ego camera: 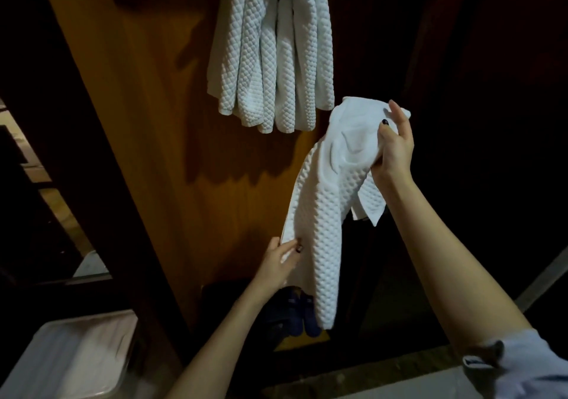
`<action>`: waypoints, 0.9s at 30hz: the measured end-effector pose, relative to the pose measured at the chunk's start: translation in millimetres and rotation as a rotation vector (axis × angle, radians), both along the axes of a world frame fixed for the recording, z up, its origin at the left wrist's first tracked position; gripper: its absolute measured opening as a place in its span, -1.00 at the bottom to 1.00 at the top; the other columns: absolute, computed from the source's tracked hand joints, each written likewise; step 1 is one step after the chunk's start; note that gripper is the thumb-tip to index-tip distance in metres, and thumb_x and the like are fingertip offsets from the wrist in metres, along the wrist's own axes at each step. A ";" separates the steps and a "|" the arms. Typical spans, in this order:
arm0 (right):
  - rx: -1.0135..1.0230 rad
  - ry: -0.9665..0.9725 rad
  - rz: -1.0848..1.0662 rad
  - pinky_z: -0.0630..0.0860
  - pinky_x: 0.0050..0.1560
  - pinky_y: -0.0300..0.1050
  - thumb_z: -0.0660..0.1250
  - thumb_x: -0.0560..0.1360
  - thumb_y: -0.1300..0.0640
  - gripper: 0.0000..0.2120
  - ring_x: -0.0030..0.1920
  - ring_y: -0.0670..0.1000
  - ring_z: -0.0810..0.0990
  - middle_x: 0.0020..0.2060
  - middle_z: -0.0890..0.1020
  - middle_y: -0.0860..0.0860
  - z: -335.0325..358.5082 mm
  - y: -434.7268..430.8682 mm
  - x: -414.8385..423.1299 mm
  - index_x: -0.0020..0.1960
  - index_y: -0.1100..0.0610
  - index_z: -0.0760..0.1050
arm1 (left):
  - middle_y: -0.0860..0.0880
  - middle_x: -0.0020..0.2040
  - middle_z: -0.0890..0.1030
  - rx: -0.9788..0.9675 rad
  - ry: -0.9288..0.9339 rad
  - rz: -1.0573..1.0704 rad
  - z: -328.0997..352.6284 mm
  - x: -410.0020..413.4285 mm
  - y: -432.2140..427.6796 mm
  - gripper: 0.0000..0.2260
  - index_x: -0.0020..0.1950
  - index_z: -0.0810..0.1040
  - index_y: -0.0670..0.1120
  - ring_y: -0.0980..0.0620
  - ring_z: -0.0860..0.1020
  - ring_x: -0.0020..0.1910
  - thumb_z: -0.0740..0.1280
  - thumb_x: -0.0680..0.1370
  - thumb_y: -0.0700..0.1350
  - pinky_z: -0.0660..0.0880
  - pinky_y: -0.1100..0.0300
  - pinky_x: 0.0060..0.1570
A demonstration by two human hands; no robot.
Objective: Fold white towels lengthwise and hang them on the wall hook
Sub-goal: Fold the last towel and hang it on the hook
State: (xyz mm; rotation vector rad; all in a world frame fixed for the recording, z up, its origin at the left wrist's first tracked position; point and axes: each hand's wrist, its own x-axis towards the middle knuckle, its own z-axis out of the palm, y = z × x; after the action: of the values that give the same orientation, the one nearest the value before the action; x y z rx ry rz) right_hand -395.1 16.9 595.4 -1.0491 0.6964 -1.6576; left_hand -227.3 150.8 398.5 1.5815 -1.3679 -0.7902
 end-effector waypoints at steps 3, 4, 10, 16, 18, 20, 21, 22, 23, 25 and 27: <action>-0.027 0.022 -0.014 0.49 0.29 -0.04 0.15 0.54 0.36 -0.59 0.25 -0.01 0.51 0.30 0.46 0.02 5.3 2.7 7.8 0.19 -0.06 0.51 | 0.06 0.24 0.18 0.005 -0.006 0.028 -9.5 -31.4 3.8 -0.36 0.45 0.33 -0.03 0.12 0.28 0.25 0.40 0.45 0.19 0.38 0.24 0.17; -0.029 0.022 -0.017 0.49 0.28 -0.08 0.14 0.54 0.36 -0.58 0.24 -0.02 0.51 0.30 0.46 0.02 6.5 3.5 10.3 0.19 -0.07 0.51 | 0.13 0.23 0.14 0.001 -0.016 0.051 -9.8 -42.0 4.1 -0.26 0.44 0.29 0.01 0.17 0.25 0.21 0.42 0.37 0.27 0.38 0.24 0.13; -0.051 0.062 -0.023 0.46 0.31 -0.08 0.14 0.53 0.37 -0.57 0.28 -0.01 0.48 0.19 0.50 -0.07 9.6 8.6 21.7 0.23 -0.06 0.47 | 0.06 0.16 0.15 0.038 -0.016 0.166 -5.6 -76.9 -14.6 -0.57 0.11 0.31 -0.10 -0.01 0.41 0.04 0.44 0.43 0.06 0.42 0.20 -0.15; -0.060 0.093 -0.073 0.48 -0.07 -0.30 0.13 0.55 0.37 -0.57 -0.02 -0.17 0.54 0.17 0.50 -0.08 9.2 0.1 -3.1 0.29 -0.02 0.45 | -0.05 -0.06 0.35 -0.031 0.151 0.038 -22.8 -32.8 -6.6 -0.88 -0.13 0.43 -0.21 -0.08 0.46 0.01 0.29 0.58 -0.23 0.42 0.25 -0.02; -0.046 0.072 -0.088 0.50 -0.07 -0.32 0.13 0.56 0.37 -0.58 0.00 -0.22 0.55 0.18 0.49 -0.07 10.7 -4.1 -11.6 0.29 -0.01 0.44 | 0.03 -0.13 0.47 -0.014 0.272 0.001 -17.3 -17.6 2.0 -0.90 -0.11 0.45 -0.19 0.06 0.53 -0.06 0.25 0.60 -0.25 0.43 0.37 -0.17; -0.035 0.087 -0.113 0.51 -0.07 -0.31 0.13 0.54 0.38 -0.57 -0.04 -0.26 0.57 0.17 0.50 -0.09 11.7 -8.2 -19.9 0.29 0.01 0.46 | 0.08 -0.18 0.58 -0.018 0.328 -0.022 -10.0 -2.1 9.6 -0.90 -0.07 0.48 -0.14 0.21 0.57 -0.16 0.22 0.61 -0.26 0.43 0.38 -0.25; -0.031 0.114 -0.125 0.53 -0.04 -0.26 0.13 0.53 0.38 -0.56 -0.02 -0.23 0.57 0.16 0.51 -0.10 11.6 -10.8 -24.2 0.30 0.03 0.47 | 0.05 -0.18 0.58 -0.025 0.315 -0.011 -6.0 7.9 11.8 -0.90 -0.07 0.48 -0.15 0.21 0.56 -0.19 0.21 0.61 -0.28 0.42 0.36 -0.25; -0.029 0.143 -0.133 0.54 0.03 -0.19 0.13 0.52 0.39 -0.55 0.04 -0.15 0.58 0.15 0.52 -0.10 10.9 -13.3 -28.5 0.31 0.04 0.48 | 0.00 -0.19 0.55 -0.029 0.297 0.001 -1.8 19.1 13.0 -0.90 -0.07 0.46 -0.16 0.18 0.54 -0.21 0.20 0.61 -0.30 0.40 0.34 -0.26; -0.031 0.166 -0.136 0.55 0.14 -0.10 0.14 0.52 0.40 -0.55 0.13 -0.06 0.57 0.14 0.53 -0.10 9.5 -15.2 -32.1 0.30 0.06 0.49 | -0.03 -0.20 0.53 -0.032 0.274 0.009 3.7 31.4 13.9 -0.88 -0.07 0.45 -0.17 0.18 0.52 -0.23 0.19 0.60 -0.33 0.39 0.33 -0.27; -0.036 0.180 -0.132 0.52 0.25 0.01 0.17 0.52 0.39 -0.59 0.24 0.04 0.54 0.15 0.54 -0.05 5.9 -17.9 -37.6 0.30 0.12 0.49 | -0.01 -0.22 0.50 -0.050 0.185 0.019 19.9 56.9 12.7 -0.84 -0.10 0.43 -0.12 0.26 0.48 -0.31 0.17 0.60 -0.35 0.37 0.34 -0.28; -0.014 0.147 -0.113 0.53 0.25 0.04 0.23 0.54 0.35 -0.64 0.26 0.09 0.54 0.22 0.52 0.01 3.6 -18.9 -40.5 0.31 0.15 0.47 | 0.03 -0.23 0.48 -0.077 0.076 0.023 40.9 82.0 9.5 -0.81 -0.12 0.43 -0.07 0.32 0.44 -0.34 0.17 0.61 -0.32 0.36 0.33 -0.26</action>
State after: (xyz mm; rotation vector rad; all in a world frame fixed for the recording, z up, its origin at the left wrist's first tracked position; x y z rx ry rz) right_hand -435.6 -2.0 599.0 -1.1682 0.8550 -1.6955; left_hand -145.3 160.3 439.4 1.4900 -1.3083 -0.7673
